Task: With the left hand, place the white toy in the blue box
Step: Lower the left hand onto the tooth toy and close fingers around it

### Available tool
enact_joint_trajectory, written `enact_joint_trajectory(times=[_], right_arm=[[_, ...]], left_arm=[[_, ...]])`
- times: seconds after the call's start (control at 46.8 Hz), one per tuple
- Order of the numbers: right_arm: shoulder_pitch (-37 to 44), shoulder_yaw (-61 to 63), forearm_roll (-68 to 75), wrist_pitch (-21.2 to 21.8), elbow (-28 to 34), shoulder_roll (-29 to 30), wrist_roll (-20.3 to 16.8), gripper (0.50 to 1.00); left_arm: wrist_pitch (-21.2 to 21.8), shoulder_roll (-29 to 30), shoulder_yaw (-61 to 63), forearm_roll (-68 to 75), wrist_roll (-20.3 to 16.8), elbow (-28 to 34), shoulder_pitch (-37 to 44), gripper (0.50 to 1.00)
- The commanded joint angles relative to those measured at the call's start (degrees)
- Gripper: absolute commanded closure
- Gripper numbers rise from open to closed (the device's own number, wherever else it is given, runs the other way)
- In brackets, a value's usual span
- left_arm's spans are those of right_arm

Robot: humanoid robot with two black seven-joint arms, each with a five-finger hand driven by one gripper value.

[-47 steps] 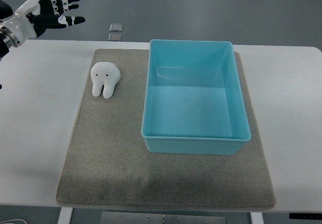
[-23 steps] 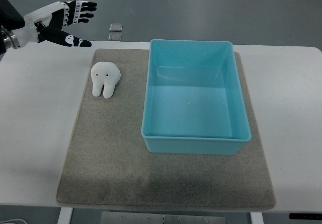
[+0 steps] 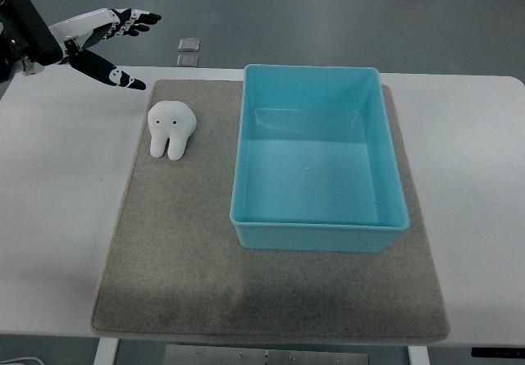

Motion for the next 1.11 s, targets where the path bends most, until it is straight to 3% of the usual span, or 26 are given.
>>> enact_joint_trajectory(times=[0.0,0.299,0.513,0.876,1.089], right_arm=[[0.0,0.0,0.0,0.0,0.0,0.0,0.0,0.564],[-0.1,0.0,0.0,0.0,0.0,0.0,0.0,0.564],[0.0,0.0,0.0,0.0,0.0,0.0,0.0,0.564],[0.0,0.0,0.0,0.0,0.0,0.0,0.0,0.564],[0.0,0.0,0.0,0.0,0.0,0.0,0.0,0.564]], left_arm=[[3.6,-0.2,0.6,6.0,-2.0,0.0,0.5,0.566],[6.1,-0.3,5.9,11.8,-4.5,0.0,0.8,0.57],[11.1,-1.1,12.1,11.8,-4.5,1.4,0.4,0.583],[12.0,-3.8,12.2,11.8,-4.0,1.7,0.4,0.606],[13.8,-6.4,14.0,11.8,-4.0,4.9,0.4,0.632]])
